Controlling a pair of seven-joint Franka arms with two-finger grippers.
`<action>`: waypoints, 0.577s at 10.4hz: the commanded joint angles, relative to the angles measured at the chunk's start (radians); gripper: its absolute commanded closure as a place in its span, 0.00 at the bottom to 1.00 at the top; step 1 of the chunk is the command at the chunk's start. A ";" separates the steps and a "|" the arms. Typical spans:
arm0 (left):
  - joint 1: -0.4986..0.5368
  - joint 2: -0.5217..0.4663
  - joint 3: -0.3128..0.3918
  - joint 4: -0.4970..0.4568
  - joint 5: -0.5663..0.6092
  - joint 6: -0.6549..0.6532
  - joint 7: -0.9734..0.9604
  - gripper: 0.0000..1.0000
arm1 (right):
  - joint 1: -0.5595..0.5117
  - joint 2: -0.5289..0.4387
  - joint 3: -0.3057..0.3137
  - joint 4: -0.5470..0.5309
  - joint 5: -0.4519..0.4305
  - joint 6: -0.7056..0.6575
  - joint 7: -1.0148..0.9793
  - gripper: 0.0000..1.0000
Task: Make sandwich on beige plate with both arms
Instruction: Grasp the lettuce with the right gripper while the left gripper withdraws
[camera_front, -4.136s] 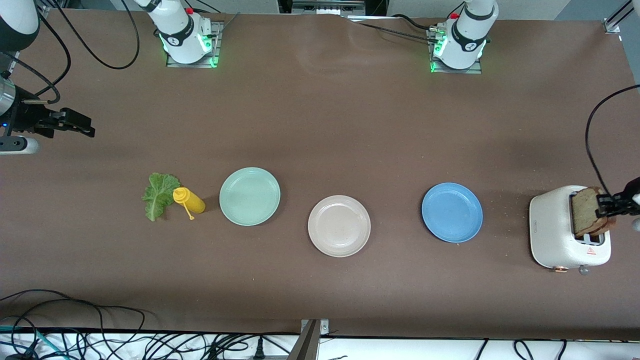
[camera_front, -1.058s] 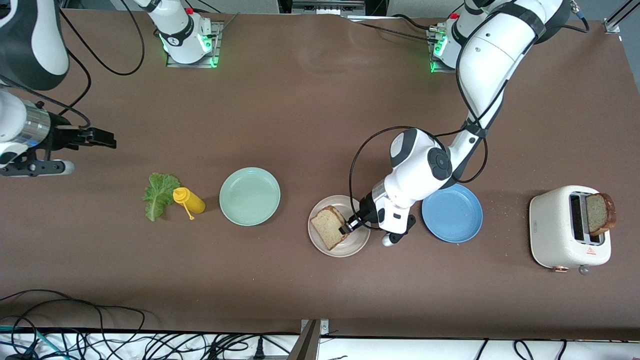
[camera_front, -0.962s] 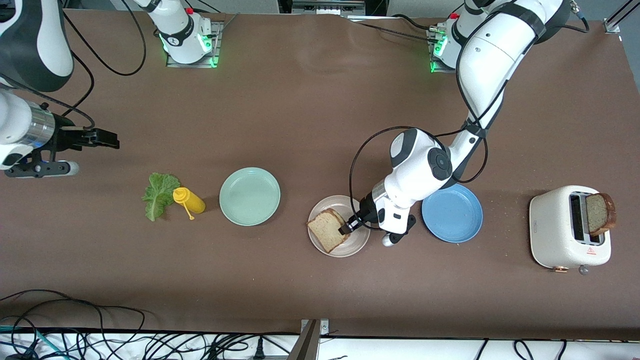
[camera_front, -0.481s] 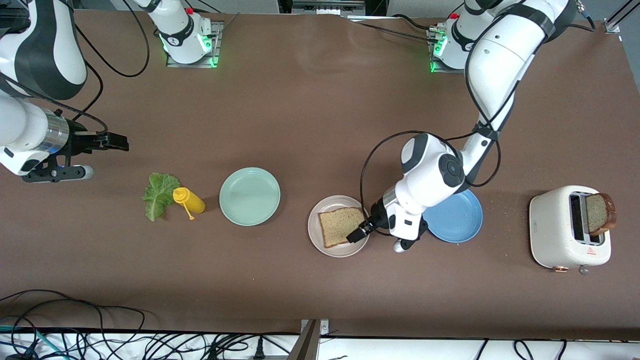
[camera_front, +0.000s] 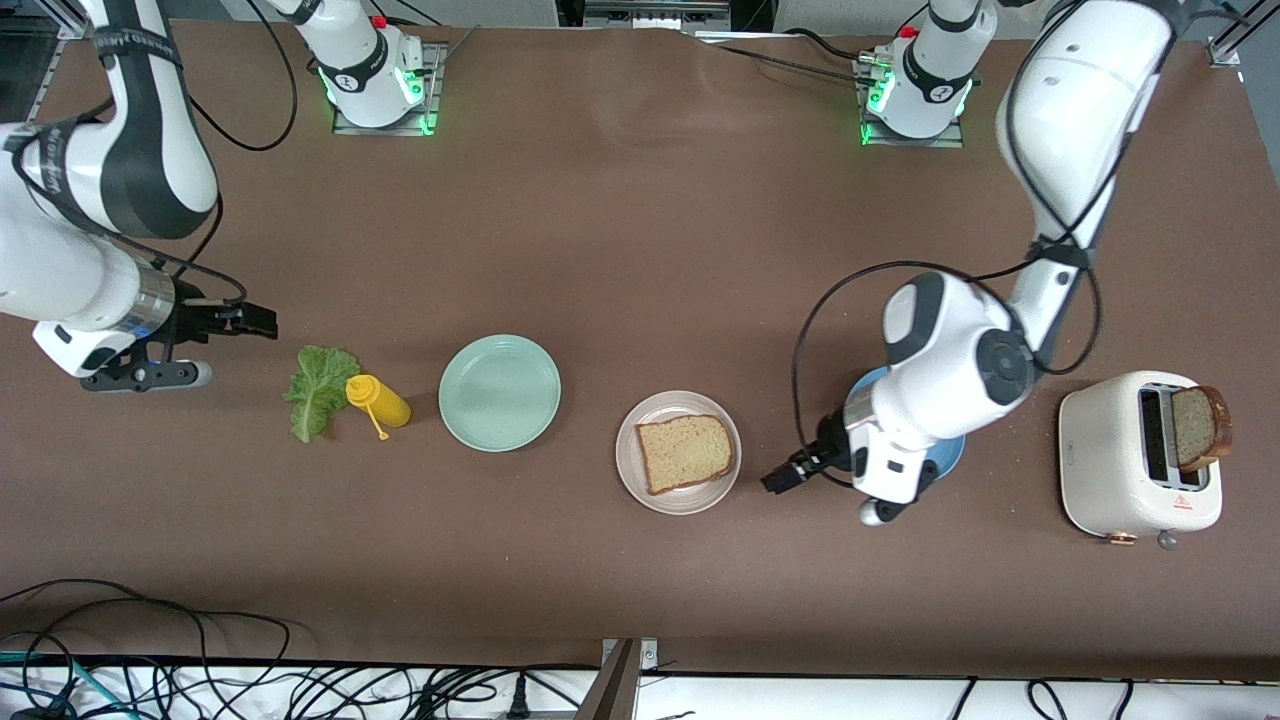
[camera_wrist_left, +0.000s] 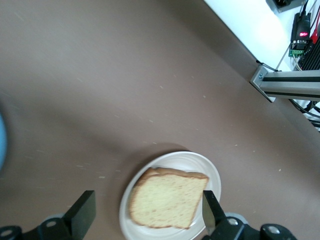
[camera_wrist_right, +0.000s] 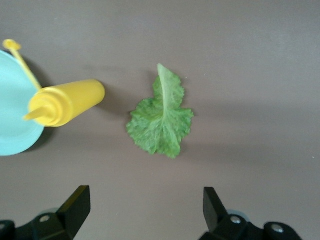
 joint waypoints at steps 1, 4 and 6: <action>0.069 -0.088 0.001 -0.024 0.049 -0.127 0.115 0.00 | -0.005 0.045 -0.024 -0.018 0.002 0.118 0.009 0.00; 0.097 -0.166 -0.002 -0.022 0.290 -0.292 0.184 0.00 | -0.014 0.129 -0.041 -0.110 0.016 0.404 0.030 0.00; 0.120 -0.200 0.000 -0.022 0.364 -0.319 0.285 0.00 | -0.008 0.182 -0.035 -0.157 0.016 0.553 0.117 0.00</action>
